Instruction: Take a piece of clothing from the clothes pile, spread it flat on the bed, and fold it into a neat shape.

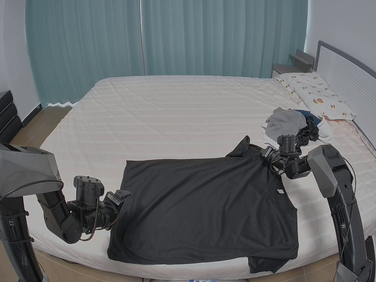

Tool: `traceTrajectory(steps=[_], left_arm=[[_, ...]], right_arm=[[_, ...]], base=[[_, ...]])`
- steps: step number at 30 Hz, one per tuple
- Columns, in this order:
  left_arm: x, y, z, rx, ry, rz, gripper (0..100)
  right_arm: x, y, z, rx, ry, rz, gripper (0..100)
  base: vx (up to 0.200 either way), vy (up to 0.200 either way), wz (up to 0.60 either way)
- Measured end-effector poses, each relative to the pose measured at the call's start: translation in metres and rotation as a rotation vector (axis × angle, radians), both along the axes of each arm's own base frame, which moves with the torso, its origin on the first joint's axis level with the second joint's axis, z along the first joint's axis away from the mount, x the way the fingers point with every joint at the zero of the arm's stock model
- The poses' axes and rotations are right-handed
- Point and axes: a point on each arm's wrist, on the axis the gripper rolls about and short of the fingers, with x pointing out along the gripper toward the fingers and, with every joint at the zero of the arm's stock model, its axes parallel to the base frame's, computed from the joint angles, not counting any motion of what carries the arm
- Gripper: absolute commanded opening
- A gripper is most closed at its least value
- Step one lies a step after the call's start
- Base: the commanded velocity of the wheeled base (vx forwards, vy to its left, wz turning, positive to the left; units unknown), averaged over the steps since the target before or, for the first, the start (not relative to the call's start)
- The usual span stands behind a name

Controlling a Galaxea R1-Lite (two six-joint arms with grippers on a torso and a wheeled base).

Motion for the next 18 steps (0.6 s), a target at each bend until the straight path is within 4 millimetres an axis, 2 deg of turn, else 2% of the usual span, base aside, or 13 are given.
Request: traceTrajectory(steps=[7,12,18], left_arm=[[-0.001,0.000,0.000,0.012,0.000,-0.011,100],[-0.002,0.000,-0.001,0.020,0.003,-0.019,100],[-0.004,-0.001,-0.002,0.026,0.007,-0.029,100]], right_arm=[[-0.010,-0.010,0.011,-0.003,0.025,-0.009,100],[-0.033,-0.014,0.012,-0.020,0.086,0.005,100],[-0.071,-0.016,0.020,-0.021,0.116,0.036,100]], base=[[0.000,0.000,0.00],[0.000,0.000,0.00],[0.000,0.000,0.00]])
